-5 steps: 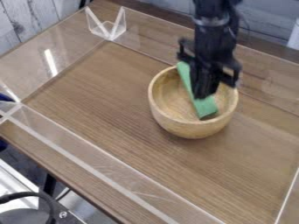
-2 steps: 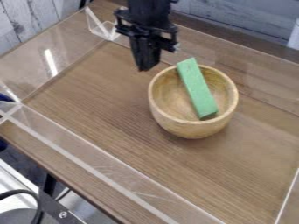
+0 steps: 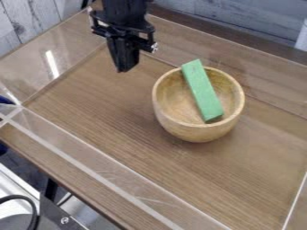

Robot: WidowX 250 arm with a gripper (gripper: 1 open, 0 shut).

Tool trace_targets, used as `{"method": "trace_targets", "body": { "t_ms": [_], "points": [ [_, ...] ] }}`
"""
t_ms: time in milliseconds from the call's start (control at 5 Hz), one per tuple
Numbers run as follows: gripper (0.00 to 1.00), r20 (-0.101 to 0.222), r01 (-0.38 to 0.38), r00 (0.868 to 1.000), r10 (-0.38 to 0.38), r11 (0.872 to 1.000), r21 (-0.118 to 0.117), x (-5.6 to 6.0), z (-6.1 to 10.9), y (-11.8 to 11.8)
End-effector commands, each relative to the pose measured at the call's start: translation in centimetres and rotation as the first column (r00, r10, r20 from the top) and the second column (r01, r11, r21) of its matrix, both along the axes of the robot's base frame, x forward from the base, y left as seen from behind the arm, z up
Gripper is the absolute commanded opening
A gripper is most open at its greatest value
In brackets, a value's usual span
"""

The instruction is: Remove the green block from inside the brown bowl and put it on the table

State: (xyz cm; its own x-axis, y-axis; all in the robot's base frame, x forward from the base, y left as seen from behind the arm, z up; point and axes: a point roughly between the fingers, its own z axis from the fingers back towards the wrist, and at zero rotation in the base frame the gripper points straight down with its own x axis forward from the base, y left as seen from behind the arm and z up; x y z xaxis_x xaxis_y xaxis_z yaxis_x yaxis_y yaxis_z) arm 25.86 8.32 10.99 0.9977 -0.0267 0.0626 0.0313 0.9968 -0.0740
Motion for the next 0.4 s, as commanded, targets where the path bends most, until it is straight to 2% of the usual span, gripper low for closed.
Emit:
{"method": "trace_targets", "body": {
  "t_ms": [0, 200],
  "points": [
    [0.0, 0.014, -0.026, 1.0, 0.026, 0.999, 0.031, 0.1, -0.1, 1.3],
    [0.0, -0.023, -0.036, 0.999, 0.037, 0.998, 0.049, -0.8, -1.9, 2.3]
  ]
}}
